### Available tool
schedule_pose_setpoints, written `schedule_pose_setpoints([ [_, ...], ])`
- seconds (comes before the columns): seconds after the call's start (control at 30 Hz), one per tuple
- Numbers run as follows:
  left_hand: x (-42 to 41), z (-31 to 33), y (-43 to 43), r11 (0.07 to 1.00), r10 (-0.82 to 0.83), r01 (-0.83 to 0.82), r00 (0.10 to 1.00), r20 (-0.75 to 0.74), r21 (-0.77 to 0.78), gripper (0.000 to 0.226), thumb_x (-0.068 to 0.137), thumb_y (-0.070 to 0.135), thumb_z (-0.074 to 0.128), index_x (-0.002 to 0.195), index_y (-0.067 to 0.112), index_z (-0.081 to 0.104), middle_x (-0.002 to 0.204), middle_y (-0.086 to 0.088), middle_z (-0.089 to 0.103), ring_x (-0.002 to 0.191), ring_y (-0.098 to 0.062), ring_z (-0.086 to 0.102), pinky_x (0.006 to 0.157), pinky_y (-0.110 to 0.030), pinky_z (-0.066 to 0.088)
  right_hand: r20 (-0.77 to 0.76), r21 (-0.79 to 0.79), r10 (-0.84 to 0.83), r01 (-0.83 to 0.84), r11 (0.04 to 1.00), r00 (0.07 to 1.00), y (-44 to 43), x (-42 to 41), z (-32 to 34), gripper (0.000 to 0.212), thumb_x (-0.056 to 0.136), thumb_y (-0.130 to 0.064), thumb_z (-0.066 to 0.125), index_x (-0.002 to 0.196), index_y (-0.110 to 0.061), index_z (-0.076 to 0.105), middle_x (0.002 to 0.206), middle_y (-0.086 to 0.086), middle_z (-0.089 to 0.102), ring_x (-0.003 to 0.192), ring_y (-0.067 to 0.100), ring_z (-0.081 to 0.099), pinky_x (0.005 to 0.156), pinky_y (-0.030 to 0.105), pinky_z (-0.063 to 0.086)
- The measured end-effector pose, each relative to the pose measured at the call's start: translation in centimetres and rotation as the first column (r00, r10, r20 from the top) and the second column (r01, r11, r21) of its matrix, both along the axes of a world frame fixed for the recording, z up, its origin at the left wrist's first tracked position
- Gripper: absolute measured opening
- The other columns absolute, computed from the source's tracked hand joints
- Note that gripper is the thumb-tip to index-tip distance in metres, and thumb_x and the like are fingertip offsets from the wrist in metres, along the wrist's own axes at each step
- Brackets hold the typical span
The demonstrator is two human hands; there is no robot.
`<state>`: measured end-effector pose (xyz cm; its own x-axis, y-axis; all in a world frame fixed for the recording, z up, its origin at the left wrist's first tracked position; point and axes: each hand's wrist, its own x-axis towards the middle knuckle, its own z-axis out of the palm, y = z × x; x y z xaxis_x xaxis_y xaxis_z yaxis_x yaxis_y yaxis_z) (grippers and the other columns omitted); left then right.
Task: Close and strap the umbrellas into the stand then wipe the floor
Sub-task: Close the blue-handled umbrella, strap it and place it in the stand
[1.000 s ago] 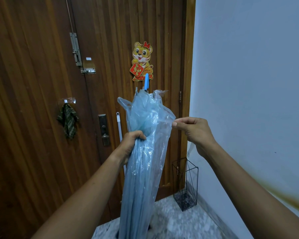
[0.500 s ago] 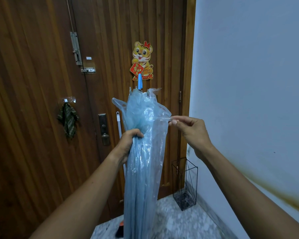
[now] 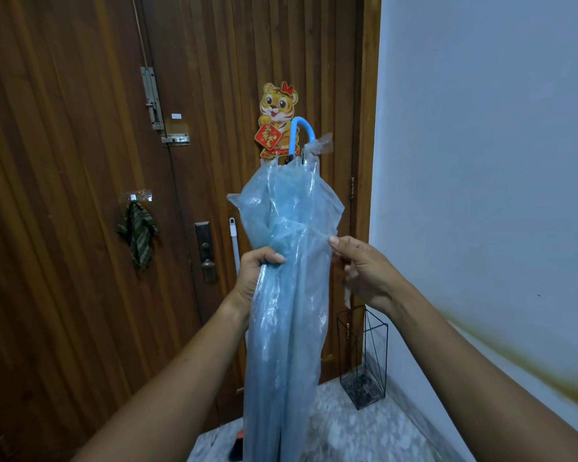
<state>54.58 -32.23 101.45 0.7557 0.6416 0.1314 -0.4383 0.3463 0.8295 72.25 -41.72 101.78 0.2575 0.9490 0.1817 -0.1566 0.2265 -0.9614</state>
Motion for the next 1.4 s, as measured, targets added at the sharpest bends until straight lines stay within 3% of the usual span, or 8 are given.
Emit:
schedule_pose_setpoints([
  [0.13,1.1,0.3,-1.2,0.97,-0.234,0.239,0.969,0.081,-0.055,0.078,0.052,0.009,0.068,0.129,-0.001,0.059,0.112,-0.015,0.063,0.096,-0.028,0.066,0.083,-0.04,0.059,-0.113,0.06,0.215,-0.21,0.976,0.97,0.2,-0.7,0.6,0.037,0.09,-0.026,0.072,0.119,-0.01,0.057,0.132,0.022,0.062,0.116,0.031,0.06,0.085,0.046,0.056],
  [0.3,1.3,0.8,-1.0,0.972,-0.234,0.234,0.972,0.019,0.017,0.074,0.035,0.005,0.081,0.108,-0.003,0.067,0.093,-0.017,0.067,0.081,-0.029,0.067,0.081,-0.042,0.054,-0.154,0.153,0.24,-0.217,0.964,0.959,-0.1,-1.6,1.4,0.057,0.103,0.0,0.042,0.055,-0.015,0.07,0.05,-0.005,0.065,0.049,0.003,0.065,0.057,0.019,0.056],
  [0.4,0.3,1.2,-1.2,0.976,-0.084,0.119,0.979,-0.184,0.184,0.041,0.069,0.012,0.062,0.108,0.0,0.062,0.085,-0.011,0.071,0.075,-0.023,0.07,0.067,-0.033,0.06,-0.104,0.201,0.144,-0.121,0.972,0.984,0.8,-1.4,1.4,0.009,0.085,-0.006,0.07,0.079,0.0,0.067,0.09,0.012,0.074,0.092,0.024,0.073,0.089,0.039,0.06],
  [0.5,-0.6,0.2,-0.9,0.938,-0.024,0.147,0.931,-0.365,0.313,0.032,0.094,0.03,0.051,0.116,0.01,0.063,0.085,-0.001,0.072,0.074,-0.014,0.068,0.071,-0.033,0.053,0.02,0.194,-0.11,0.104,0.975,0.994,1.1,-0.8,1.3,0.023,0.073,-0.006,0.084,0.076,-0.004,0.061,0.089,0.009,0.073,0.088,0.025,0.073,0.08,0.039,0.061],
  [0.67,-0.4,-2.3,-0.8,0.966,0.113,-0.024,0.936,-0.333,0.258,0.046,0.081,0.048,0.063,0.108,0.011,0.066,0.083,-0.003,0.061,0.07,-0.016,0.058,0.071,-0.032,0.045,0.284,0.282,-0.447,0.371,0.885,0.848,1.4,-1.9,0.6,0.027,0.077,-0.009,0.085,0.064,-0.014,0.062,0.073,-0.007,0.072,0.076,0.009,0.072,0.066,0.029,0.059],
  [0.83,1.6,-2.7,-2.0,0.744,0.359,0.041,0.818,-0.45,0.667,0.063,0.069,0.022,0.085,0.124,0.021,0.055,0.112,-0.001,0.065,0.104,-0.018,0.064,0.084,-0.031,0.053,0.327,0.196,-0.438,0.393,0.899,0.838,2.2,-2.7,0.3,0.025,0.078,-0.021,0.086,0.066,-0.021,0.063,0.084,-0.002,0.075,0.087,0.014,0.074,0.076,0.037,0.062],
  [1.17,1.6,-3.0,-1.2,0.751,0.648,-0.473,0.661,-0.378,0.461,0.026,0.064,-0.007,0.064,0.087,0.006,0.063,0.073,-0.004,0.063,0.063,-0.015,0.063,0.047,-0.022,0.046,0.406,0.097,-0.269,0.251,0.963,0.873,-0.5,-0.7,3.3,0.024,0.08,-0.016,0.084,0.08,0.005,0.071,0.093,0.0,0.079,0.088,0.002,0.074,0.073,0.014,0.056],
  [1.4,0.6,-1.9,-1.3,0.918,0.351,-0.235,0.857,-0.377,0.319,0.032,0.03,0.005,0.052,0.062,0.004,0.05,0.055,-0.009,0.046,0.045,-0.021,0.046,0.046,-0.024,0.039,0.232,0.034,-0.197,0.194,0.98,0.953,-0.5,-0.1,0.4,0.022,0.088,-0.017,0.076,0.074,-0.01,0.06,0.092,0.011,0.075,0.081,0.022,0.067,0.079,0.038,0.056],
])
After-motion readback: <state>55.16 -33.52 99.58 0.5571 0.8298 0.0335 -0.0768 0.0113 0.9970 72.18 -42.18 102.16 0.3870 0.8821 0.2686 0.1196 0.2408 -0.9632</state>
